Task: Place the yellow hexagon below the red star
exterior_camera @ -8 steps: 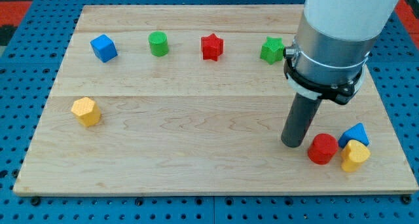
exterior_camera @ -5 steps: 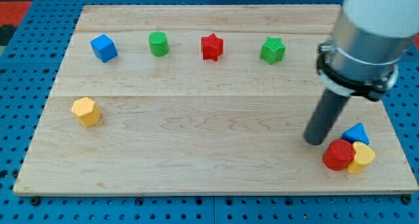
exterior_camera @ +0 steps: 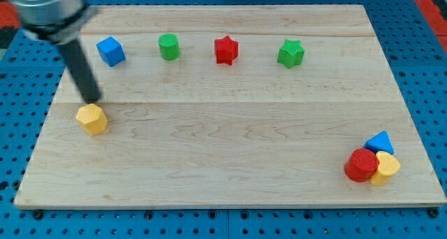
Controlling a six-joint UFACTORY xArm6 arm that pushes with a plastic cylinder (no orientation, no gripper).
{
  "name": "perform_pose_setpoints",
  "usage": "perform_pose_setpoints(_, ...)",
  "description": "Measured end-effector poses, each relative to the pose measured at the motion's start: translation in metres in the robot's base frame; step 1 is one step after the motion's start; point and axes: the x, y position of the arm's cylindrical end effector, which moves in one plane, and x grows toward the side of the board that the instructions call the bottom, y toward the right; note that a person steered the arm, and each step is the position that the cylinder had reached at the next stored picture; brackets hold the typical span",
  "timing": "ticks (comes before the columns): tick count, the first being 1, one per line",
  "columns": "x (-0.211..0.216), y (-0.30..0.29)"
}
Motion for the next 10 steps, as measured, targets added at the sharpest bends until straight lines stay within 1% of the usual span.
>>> perform_pose_setpoints(1, 0.045, -0.048)
perform_pose_setpoints(2, 0.065, -0.015)
perform_pose_setpoints(3, 0.051, 0.037)
perform_pose_setpoints(4, 0.038, 0.070)
perform_pose_setpoints(5, 0.038, 0.027)
perform_pose_setpoints(6, 0.023, 0.019)
perform_pose_setpoints(7, 0.016, 0.093)
perform_pose_setpoints(8, 0.013, 0.187)
perform_pose_setpoints(9, 0.013, 0.218)
perform_pose_setpoints(10, 0.013, 0.218)
